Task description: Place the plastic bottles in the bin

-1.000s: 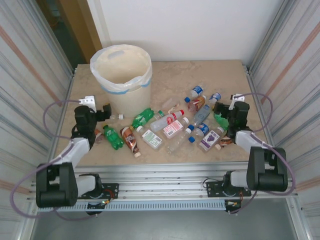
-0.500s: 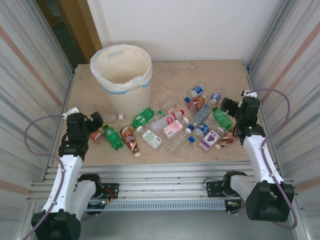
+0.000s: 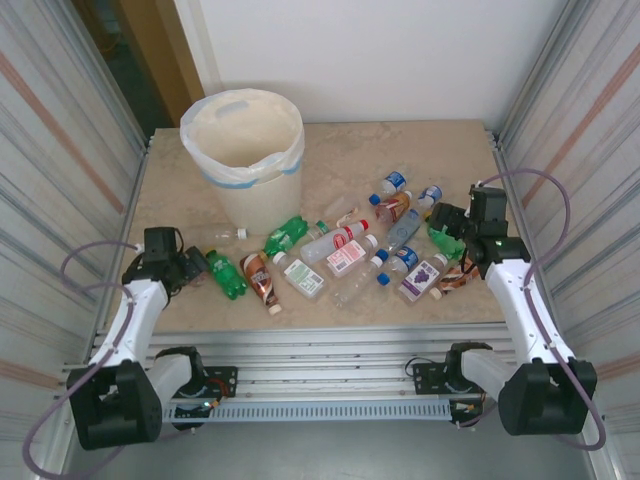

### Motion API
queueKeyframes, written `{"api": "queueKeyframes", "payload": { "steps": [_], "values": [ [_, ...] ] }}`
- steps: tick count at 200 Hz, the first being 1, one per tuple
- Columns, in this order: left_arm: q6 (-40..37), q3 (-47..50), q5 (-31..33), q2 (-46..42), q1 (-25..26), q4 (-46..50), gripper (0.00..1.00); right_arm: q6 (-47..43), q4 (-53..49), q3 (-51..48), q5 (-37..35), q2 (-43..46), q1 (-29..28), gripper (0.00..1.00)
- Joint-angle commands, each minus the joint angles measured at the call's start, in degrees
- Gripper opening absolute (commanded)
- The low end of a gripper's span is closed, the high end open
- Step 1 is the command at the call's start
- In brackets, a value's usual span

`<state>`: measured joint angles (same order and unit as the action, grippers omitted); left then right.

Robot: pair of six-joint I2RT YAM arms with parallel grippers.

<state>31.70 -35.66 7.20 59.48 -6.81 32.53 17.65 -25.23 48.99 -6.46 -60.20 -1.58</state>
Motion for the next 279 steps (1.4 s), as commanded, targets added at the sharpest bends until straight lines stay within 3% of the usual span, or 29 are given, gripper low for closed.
{"api": "queueKeyframes", "payload": {
  "steps": [1,69,155,192,279],
  "values": [
    [-0.89,-1.98,-2.89,2.59,-1.95,-2.25,0.99,1.85,-2.41,1.70,-1.50,0.00,-1.01,0.98],
    [-1.91,-3.57,-5.45,10.39,-5.13,-7.29,0.98,1.86,-2.35,1.98,-2.79,-0.01,-2.70,0.98],
    [2.04,-2.45,-6.39,17.44,-7.28,-9.71,0.83,1.77,-3.15,2.84,-3.74,0.77,-4.23,0.98],
    [2.95,-0.88,-9.04,18.28,-9.94,-11.92,0.75,1.86,-3.76,3.10,-4.59,0.88,-5.05,0.98],
    [2.89,-0.72,-10.53,16.82,-11.22,-11.34,0.45,1.86,-5.95,3.79,-6.17,2.28,-5.88,0.98]
  ]
}}
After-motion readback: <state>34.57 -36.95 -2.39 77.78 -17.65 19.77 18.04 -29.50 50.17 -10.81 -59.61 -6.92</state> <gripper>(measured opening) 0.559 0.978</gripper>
